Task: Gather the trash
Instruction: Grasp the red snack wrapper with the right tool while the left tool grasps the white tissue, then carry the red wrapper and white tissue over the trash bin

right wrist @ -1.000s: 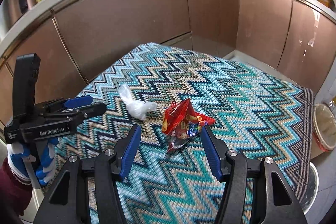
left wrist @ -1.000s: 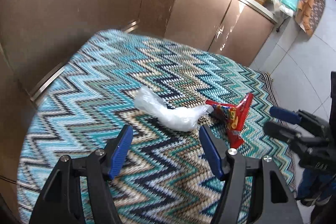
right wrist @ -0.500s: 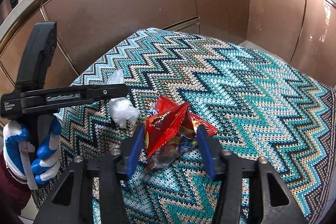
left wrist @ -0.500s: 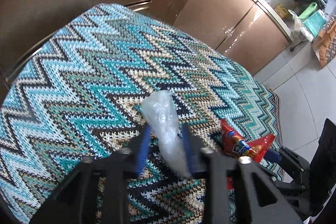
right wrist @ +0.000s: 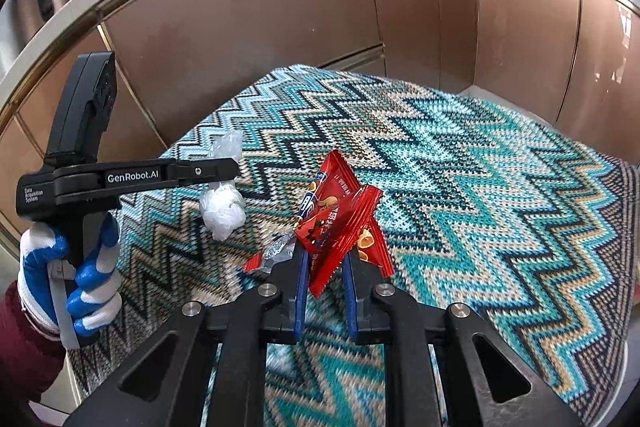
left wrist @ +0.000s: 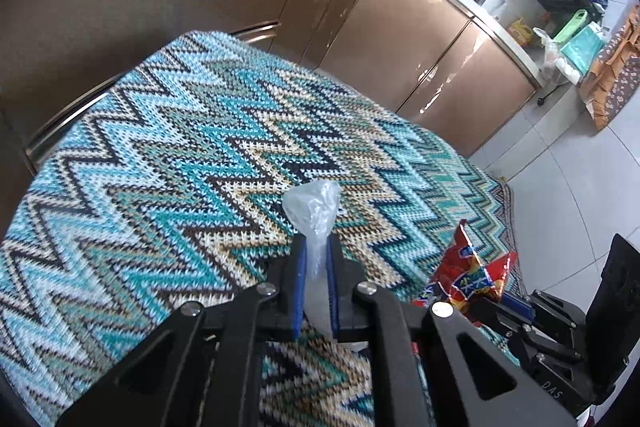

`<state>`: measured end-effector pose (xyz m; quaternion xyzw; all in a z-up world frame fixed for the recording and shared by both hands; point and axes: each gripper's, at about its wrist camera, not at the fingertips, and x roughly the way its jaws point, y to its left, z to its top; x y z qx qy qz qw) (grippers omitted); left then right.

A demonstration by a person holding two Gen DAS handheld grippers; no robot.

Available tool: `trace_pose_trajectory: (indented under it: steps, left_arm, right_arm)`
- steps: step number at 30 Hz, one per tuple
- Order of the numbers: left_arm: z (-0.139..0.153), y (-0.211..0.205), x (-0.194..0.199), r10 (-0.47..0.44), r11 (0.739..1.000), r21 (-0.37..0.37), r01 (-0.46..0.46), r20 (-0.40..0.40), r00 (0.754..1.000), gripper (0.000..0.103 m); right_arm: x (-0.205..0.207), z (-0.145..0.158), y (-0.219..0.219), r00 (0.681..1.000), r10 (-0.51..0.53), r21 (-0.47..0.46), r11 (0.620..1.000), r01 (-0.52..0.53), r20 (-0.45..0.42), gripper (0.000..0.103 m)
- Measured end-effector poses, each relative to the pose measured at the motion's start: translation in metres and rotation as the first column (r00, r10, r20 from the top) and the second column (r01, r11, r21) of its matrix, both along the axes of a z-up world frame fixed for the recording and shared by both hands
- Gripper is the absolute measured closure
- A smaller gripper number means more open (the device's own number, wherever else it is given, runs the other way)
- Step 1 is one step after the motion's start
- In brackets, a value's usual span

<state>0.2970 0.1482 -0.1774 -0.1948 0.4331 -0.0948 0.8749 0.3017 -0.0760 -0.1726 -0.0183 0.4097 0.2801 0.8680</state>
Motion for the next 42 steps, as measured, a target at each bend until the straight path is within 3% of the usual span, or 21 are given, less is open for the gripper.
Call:
trace_pose_trajectory:
  steps: [13,26,34,42]
  left_arm:
    - [0.065,-0.017,-0.065,-0.056,0.998,0.004,0.056,0.121,0.991,0.094]
    - [0.118,-0.105,-0.118,-0.211,0.975,0.112,0.191,0.211,0.954,0.094]
    - [0.13,-0.217,-0.116,-0.379,0.919,0.195,0.343,0.19,0.906,0.094]
    - [0.127,-0.366,-0.091,-0.549,0.822,0.278,0.497,0.155,0.822,0.094]
  right_arm:
    - [-0.082,0.046,-0.037,0.995,-0.038,0.023,0.999,0.036,0.093,0.088]
    - [-0.147,0.068,-0.114,0.973,-0.162,0.07,0.986,0.152,0.165,0.088]
    - [-0.168,0.063,-0.203,0.935,-0.312,0.121,0.948,0.294,0.171,0.087]
    - [-0.172,0.041,-0.304,0.858,-0.494,0.131,0.868,0.479,0.14,0.087]
